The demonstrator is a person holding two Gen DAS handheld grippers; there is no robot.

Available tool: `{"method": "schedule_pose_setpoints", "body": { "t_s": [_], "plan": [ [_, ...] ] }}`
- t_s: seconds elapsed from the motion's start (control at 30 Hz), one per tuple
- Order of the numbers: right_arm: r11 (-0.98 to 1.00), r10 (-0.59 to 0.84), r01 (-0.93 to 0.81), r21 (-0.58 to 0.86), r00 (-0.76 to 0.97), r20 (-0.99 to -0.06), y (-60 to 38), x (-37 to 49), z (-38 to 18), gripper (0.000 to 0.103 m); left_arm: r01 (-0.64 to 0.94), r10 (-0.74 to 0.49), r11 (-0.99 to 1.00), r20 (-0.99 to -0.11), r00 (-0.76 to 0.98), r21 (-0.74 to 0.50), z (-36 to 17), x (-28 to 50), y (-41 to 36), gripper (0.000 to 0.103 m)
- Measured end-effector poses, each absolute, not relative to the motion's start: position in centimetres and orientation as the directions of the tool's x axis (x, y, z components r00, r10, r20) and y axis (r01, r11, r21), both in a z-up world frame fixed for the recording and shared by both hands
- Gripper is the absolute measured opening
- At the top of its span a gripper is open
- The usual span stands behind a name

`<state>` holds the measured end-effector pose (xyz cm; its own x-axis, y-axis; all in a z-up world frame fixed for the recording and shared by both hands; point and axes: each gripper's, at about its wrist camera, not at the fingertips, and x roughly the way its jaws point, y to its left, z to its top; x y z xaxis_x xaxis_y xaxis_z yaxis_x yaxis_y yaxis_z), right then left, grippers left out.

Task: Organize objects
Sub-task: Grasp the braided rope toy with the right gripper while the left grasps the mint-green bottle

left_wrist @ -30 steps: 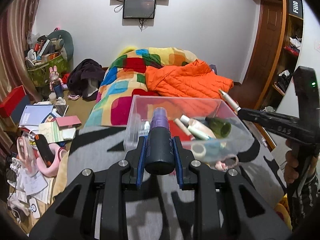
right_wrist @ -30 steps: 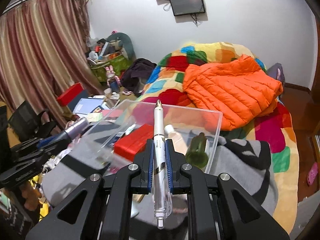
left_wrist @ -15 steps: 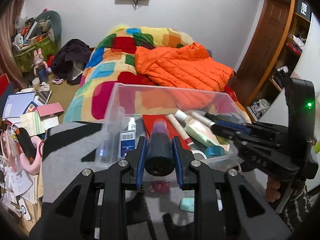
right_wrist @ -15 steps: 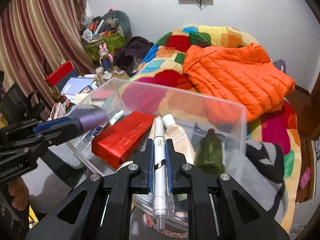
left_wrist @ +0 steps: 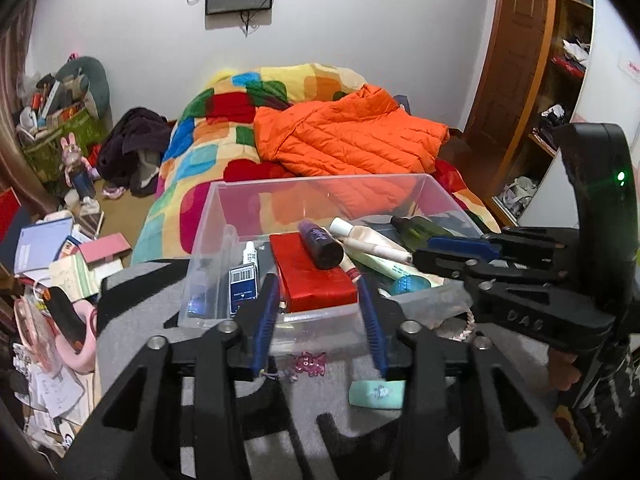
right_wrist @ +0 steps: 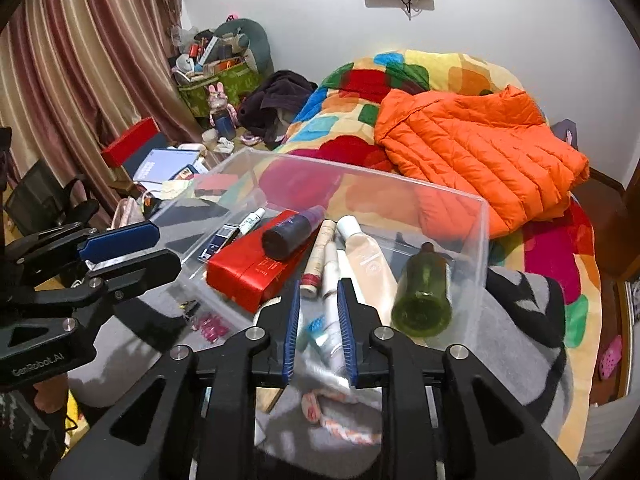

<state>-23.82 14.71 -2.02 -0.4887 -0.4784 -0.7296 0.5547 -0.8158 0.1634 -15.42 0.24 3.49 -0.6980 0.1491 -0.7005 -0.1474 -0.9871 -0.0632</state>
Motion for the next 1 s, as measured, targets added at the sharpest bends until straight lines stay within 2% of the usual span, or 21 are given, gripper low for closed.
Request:
{"method": "schedule_pose_setpoints", "body": {
  "t_s": [0.13,0.43,0.57,0.63,0.67,1.0],
  "plan": [
    [-0.820,-0.482,0.551,0.156,-0.516,-0.708,16.1,-22.4,-0.9,0.025,-0.157,0.140,-0.987,-0.690,-0.710,-0.040,3.8,-14.2,0.4,0.062],
    [-0.836,-0.454,0.537,0.115,-0.557,-0.695,19.2,-18.8,-0.8,0.041,-0.205,0.156,-0.978,-0.744,-0.650,-0.026,1.3,-11.9,1.7,0.084],
    [-0.843,-0.432,0.526,0.116,-0.532,-0.728,20.1,-17.8,-2.4,0.045,-0.259,0.187,-0.965,-0.783,-0.593,-0.035,-0.6,-11.4,3.2,0.084],
    [-0.848,-0.420,0.516,0.121,-0.515,-0.747,20.4,-17.8,-3.6,0.055,-0.290,0.197,-0.956,-0.807,-0.557,-0.033,-1.9,-11.5,4.1,0.084],
    [-0.851,-0.415,0.511,0.123,-0.509,-0.754,20.5,-17.7,-4.1,0.056,-0.297,0.195,-0.954,-0.816,-0.544,-0.030,-2.3,-11.6,4.4,0.084],
    [-0.858,-0.359,0.503,0.105,-0.441,-0.822,18.8,-19.8,-8.1,0.056,-0.342,0.182,-0.940,-0.855,-0.486,-0.006,-4.3,-13.2,6.2,0.086]
  ]
}}
